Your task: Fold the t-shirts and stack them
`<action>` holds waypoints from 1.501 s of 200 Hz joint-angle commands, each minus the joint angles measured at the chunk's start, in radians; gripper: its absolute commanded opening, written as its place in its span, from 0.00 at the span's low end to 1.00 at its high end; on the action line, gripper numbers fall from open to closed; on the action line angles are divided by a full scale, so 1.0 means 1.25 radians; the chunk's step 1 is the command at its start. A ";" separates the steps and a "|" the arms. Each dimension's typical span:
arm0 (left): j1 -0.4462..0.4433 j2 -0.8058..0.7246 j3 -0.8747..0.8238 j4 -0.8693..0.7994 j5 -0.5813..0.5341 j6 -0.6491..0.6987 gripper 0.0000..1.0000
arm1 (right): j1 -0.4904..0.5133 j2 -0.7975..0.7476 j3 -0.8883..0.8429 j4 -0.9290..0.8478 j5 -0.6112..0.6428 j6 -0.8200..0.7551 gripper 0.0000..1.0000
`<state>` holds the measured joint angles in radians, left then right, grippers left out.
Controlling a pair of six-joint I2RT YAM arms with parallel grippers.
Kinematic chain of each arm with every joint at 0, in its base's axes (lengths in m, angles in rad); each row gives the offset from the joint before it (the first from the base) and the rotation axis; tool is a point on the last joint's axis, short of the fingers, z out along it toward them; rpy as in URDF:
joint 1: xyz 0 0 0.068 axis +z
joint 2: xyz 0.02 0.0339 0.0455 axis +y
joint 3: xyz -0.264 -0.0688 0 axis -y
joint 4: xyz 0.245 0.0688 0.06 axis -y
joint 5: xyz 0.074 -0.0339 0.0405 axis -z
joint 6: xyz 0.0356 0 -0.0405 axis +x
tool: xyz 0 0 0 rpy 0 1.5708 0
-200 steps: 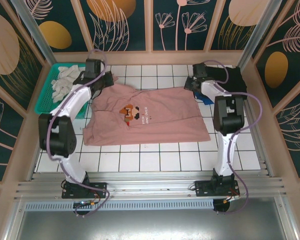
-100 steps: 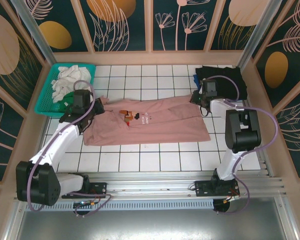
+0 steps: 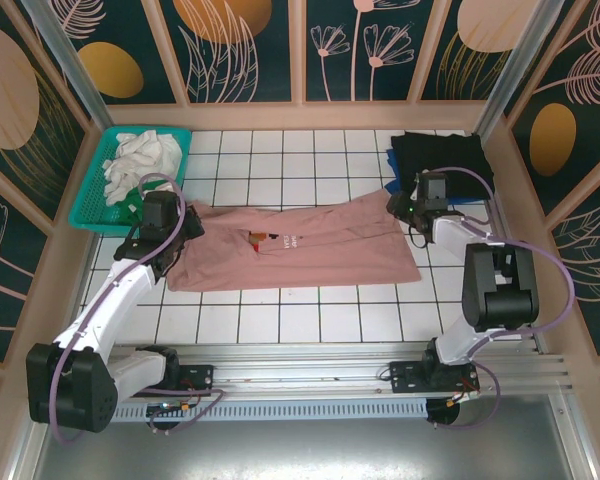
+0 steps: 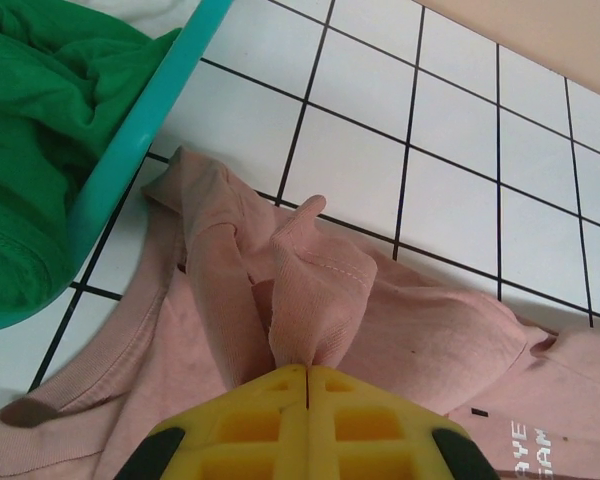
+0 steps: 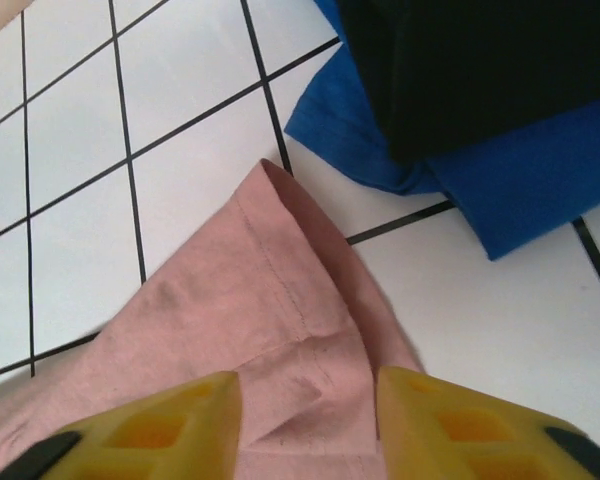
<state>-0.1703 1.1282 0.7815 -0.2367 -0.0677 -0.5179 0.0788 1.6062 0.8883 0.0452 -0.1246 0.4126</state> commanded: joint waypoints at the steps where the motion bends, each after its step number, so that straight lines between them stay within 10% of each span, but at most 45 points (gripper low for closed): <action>1: 0.001 0.005 -0.008 0.009 -0.004 -0.008 0.00 | -0.005 -0.044 -0.025 -0.004 0.004 0.046 0.45; 150: 0.000 0.031 -0.025 0.029 -0.003 -0.004 0.00 | 0.078 0.318 0.265 -0.132 0.171 -0.032 0.40; 225: 0.000 0.030 0.004 0.021 0.006 -0.009 0.00 | 0.099 0.224 0.250 -0.149 0.191 -0.038 0.00; 300: 0.001 0.065 0.108 0.007 -0.030 0.013 0.00 | 0.062 0.123 0.275 -0.202 0.163 -0.052 0.00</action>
<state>-0.1703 1.1812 0.8455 -0.2390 -0.0669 -0.5179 0.1883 1.7790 1.1961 -0.1699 0.0834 0.3714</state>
